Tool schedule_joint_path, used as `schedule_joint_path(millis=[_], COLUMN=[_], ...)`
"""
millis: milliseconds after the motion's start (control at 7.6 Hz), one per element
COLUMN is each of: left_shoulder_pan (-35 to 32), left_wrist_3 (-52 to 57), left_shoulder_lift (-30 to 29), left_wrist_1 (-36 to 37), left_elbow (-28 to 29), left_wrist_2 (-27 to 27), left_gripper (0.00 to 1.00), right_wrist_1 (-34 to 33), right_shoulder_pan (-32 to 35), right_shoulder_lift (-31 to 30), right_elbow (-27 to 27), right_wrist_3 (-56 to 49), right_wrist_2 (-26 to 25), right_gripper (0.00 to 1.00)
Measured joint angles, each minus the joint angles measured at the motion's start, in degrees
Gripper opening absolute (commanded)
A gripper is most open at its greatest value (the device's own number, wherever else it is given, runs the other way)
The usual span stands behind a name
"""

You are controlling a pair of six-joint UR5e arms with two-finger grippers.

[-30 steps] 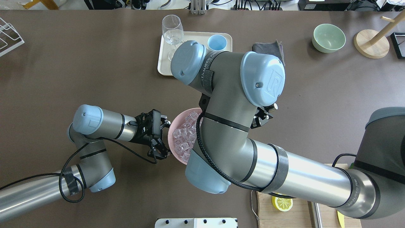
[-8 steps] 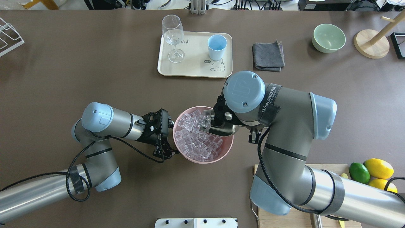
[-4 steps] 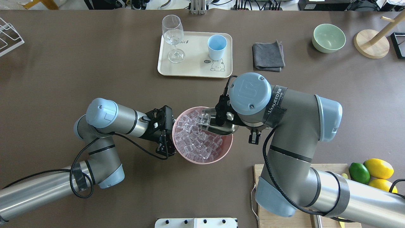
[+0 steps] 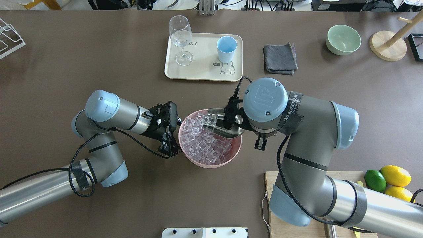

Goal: Put ice in cup with scoop
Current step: 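Drag the scoop through the ice and lift it out with the right gripper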

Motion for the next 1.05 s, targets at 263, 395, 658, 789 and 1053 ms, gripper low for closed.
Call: schedule_joint_path(millis=[263,395,658,789,1053], left_shoulder_pan=[-0.05,-0.05,-0.06,-0.15,-0.84], left_wrist_3=[0.02,0.03,0.06,0.07,0.07], left_shoulder_lift=[0.20,0.23,0.21,0.20,0.32], left_wrist_1=[0.24,0.53,0.97,1.37,2.39], left_elbow=[-0.43,-0.48,-0.54,-0.67,-1.05], left_wrist_2=[-0.07,-0.08,-0.15,-0.45,-2.11], left_gripper=[0.98,0.98,0.98,0.98,0.98], right_wrist_1=[2.31,3.15,4.99,6.03,8.04], right_shoulder_pan=[-0.51,-0.63,-0.74,-0.77,-0.79], right_shoulder_lift=[-0.45,-0.67,-1.11,-1.60,-2.80], right_elbow=[-0.01,0.13,0.73,1.20,2.55], right_wrist_3=[2.42,3.29,4.24,4.56,6.64], right_wrist_2=[0.61,0.76,1.81,2.27,2.61], right_gripper=[0.00,0.00,0.00,0.00,0.00])
